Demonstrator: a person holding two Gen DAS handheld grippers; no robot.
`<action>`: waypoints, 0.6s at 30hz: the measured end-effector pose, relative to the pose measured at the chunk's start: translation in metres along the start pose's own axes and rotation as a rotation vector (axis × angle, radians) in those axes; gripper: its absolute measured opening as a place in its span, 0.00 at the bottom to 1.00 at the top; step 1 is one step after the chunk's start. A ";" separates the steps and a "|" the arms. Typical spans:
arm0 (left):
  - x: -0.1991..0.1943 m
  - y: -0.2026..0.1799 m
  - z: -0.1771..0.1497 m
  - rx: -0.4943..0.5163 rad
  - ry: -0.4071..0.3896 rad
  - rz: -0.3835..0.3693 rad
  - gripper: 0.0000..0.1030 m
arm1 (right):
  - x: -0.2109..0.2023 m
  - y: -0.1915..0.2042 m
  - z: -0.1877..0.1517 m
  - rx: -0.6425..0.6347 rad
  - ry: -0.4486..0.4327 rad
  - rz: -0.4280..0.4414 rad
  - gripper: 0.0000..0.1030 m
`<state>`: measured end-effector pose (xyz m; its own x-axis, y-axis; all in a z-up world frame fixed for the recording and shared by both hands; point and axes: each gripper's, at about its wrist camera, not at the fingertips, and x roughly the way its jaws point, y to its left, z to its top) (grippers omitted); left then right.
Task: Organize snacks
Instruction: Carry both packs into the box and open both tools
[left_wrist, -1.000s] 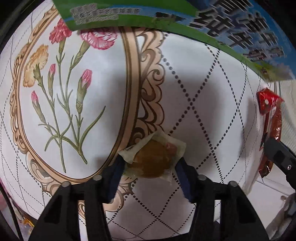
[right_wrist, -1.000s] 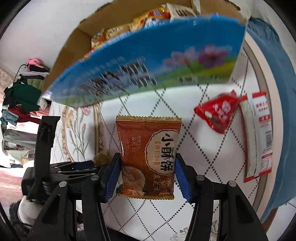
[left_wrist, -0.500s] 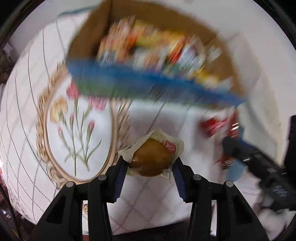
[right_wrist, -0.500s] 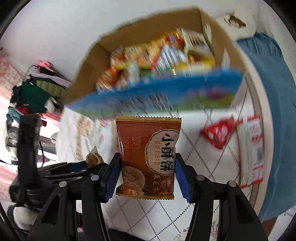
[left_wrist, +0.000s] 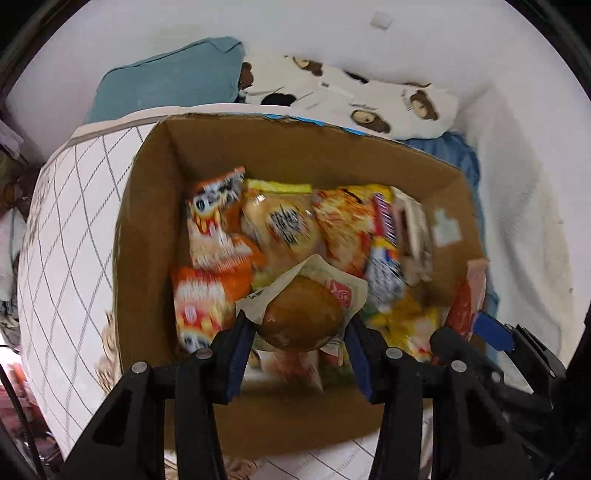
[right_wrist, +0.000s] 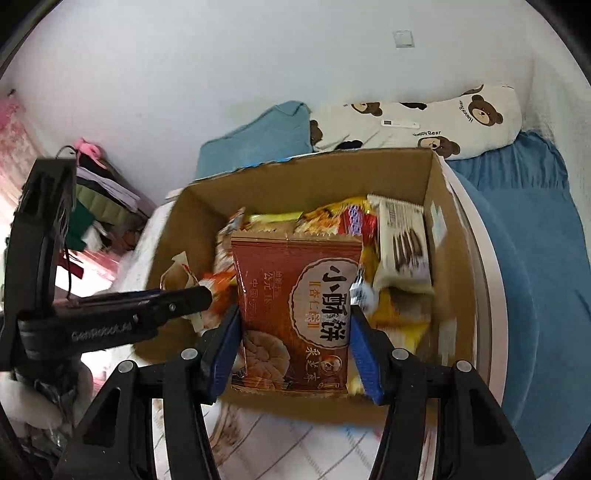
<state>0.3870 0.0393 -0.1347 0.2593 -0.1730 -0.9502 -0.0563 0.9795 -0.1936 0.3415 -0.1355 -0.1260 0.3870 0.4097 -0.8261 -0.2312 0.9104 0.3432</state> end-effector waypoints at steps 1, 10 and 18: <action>0.010 0.002 0.007 0.000 0.012 0.011 0.44 | 0.011 -0.001 0.007 -0.005 0.025 -0.010 0.57; 0.051 0.008 0.026 -0.022 0.096 0.043 0.64 | 0.087 -0.019 0.033 0.028 0.187 -0.056 0.94; 0.046 0.014 0.017 -0.025 0.072 0.080 0.94 | 0.085 -0.036 0.029 0.044 0.195 -0.175 0.97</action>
<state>0.4142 0.0464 -0.1765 0.1834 -0.1022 -0.9777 -0.0979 0.9877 -0.1216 0.4087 -0.1323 -0.1953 0.2374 0.2303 -0.9437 -0.1350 0.9699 0.2027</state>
